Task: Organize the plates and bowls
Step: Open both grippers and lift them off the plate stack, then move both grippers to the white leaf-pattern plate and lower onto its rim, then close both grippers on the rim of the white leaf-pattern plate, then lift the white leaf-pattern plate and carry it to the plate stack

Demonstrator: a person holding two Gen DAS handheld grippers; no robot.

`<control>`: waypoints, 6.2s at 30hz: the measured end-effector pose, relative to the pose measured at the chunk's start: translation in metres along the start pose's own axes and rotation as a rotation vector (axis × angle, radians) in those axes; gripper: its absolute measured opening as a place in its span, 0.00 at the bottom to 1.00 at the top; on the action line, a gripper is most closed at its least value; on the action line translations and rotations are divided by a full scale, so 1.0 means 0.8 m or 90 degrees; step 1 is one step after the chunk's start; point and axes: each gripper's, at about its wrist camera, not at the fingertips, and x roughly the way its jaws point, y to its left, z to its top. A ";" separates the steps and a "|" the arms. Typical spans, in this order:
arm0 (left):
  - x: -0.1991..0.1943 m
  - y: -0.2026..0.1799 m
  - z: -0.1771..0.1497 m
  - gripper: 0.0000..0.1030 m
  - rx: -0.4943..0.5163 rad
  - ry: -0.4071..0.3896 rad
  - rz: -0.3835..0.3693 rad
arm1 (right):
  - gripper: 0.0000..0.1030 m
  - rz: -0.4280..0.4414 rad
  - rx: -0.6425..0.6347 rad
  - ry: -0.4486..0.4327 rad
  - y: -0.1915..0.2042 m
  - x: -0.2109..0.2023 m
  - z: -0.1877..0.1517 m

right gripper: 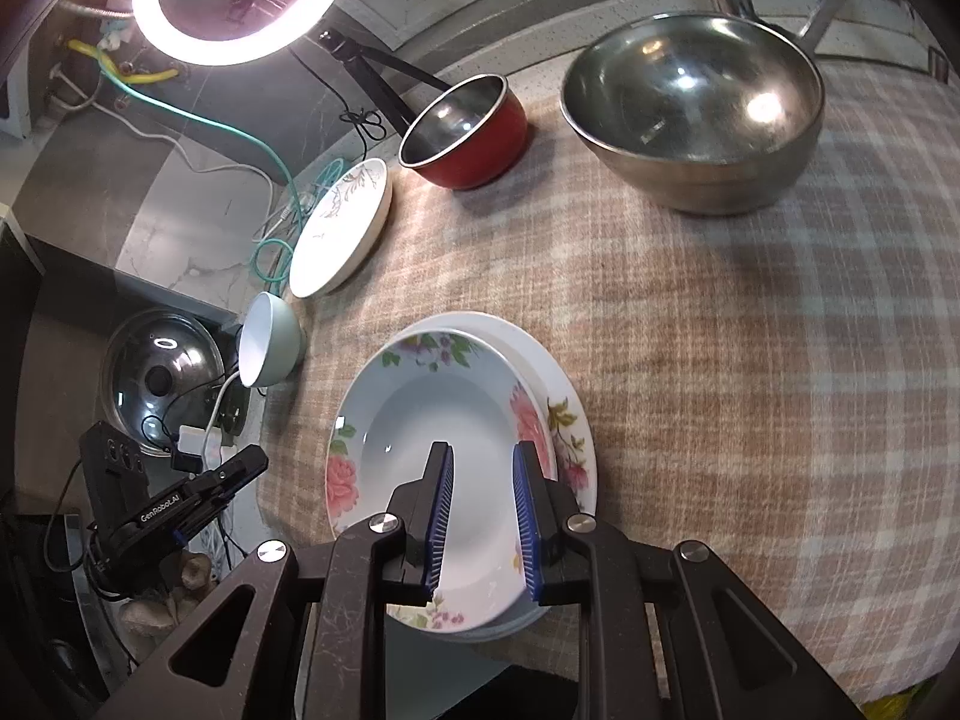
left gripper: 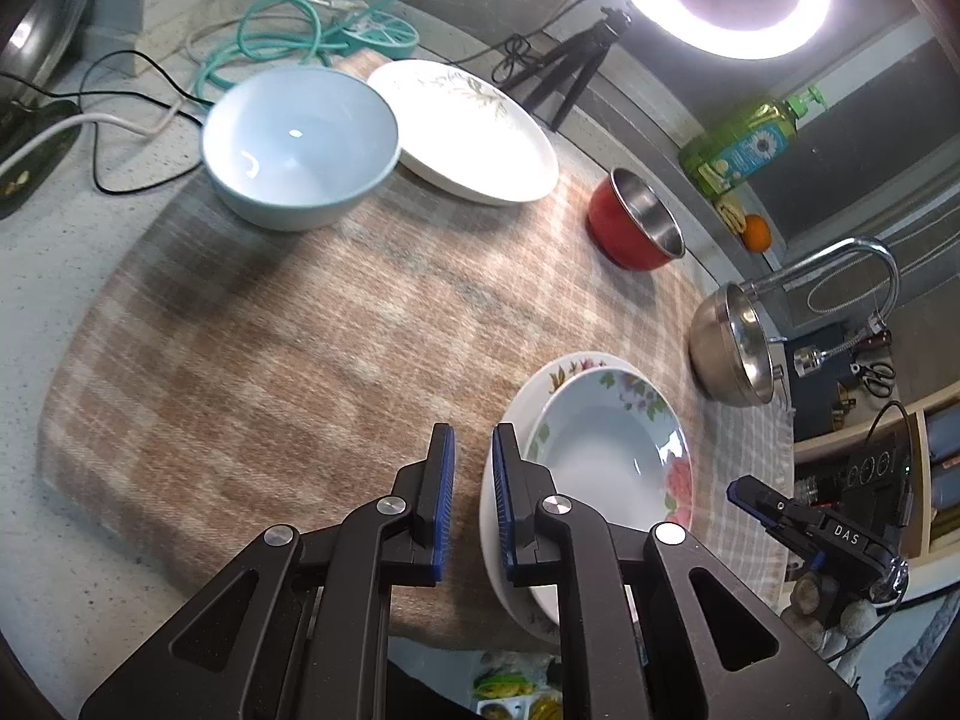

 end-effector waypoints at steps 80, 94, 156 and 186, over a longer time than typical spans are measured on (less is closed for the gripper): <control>0.145 0.053 0.346 0.11 0.177 0.158 0.007 | 0.18 -0.078 0.040 0.050 0.140 0.237 0.220; 0.157 0.064 0.359 0.11 0.194 0.161 0.032 | 0.18 -0.112 0.047 0.051 0.139 0.248 0.220; 0.149 0.040 0.346 0.08 0.188 0.144 0.023 | 0.04 -0.100 0.076 0.035 0.142 0.233 0.222; 0.093 -0.021 0.275 0.08 0.202 0.112 0.014 | 0.04 -0.063 0.073 0.009 0.118 0.141 0.173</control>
